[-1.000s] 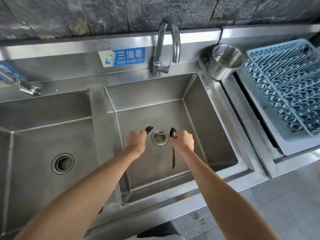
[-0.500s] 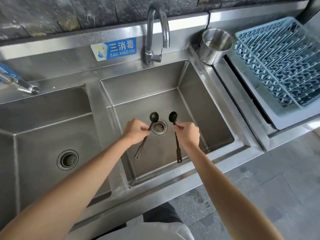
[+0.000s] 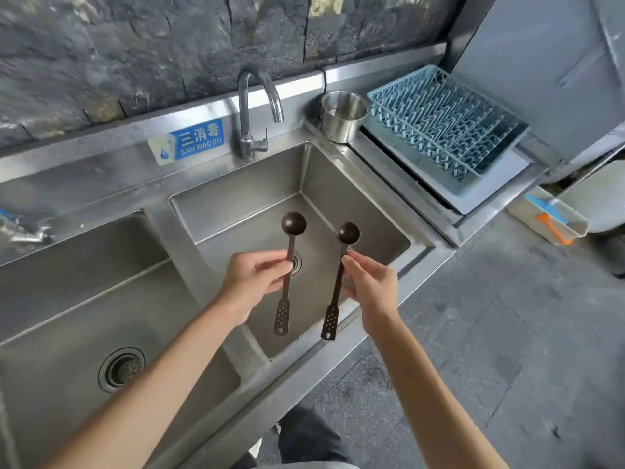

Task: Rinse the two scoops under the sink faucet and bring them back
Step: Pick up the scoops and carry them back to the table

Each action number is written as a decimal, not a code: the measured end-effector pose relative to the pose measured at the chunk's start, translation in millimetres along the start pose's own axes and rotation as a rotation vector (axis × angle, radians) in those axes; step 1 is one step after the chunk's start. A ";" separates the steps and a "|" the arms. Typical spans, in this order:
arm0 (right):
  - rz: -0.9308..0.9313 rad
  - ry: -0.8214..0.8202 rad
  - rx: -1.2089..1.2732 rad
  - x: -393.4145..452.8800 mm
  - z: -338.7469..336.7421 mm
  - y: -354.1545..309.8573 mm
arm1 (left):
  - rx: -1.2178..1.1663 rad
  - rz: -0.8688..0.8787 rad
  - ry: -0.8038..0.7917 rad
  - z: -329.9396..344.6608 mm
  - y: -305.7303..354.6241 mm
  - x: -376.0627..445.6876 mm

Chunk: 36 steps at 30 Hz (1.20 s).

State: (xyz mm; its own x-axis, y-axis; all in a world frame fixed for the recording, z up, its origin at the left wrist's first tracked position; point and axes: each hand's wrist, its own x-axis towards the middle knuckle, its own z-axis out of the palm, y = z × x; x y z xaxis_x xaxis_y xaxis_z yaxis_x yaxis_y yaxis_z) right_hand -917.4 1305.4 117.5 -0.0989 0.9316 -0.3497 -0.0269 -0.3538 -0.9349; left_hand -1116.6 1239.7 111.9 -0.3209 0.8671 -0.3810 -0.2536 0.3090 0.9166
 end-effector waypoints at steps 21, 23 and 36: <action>-0.259 0.712 0.176 -331.2 -203.3 17.6 | 0.238 0.167 -0.837 182.9 -27.6 -210.0; -0.277 0.779 0.189 -367.0 -231.3 24.9 | 0.247 0.167 -0.913 208.5 -39.4 -243.1; -0.346 1.152 0.324 -629.8 -400.6 118.1 | 0.269 0.067 -1.268 359.6 -158.1 -504.7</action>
State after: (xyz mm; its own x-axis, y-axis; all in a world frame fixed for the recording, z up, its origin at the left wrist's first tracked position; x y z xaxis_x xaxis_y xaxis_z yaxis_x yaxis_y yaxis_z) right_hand -459.7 710.2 203.2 0.8872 0.4523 -0.0909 -0.1383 0.0727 -0.9877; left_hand -586.3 893.7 202.6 0.7937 0.6016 -0.0899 -0.0334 0.1907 0.9811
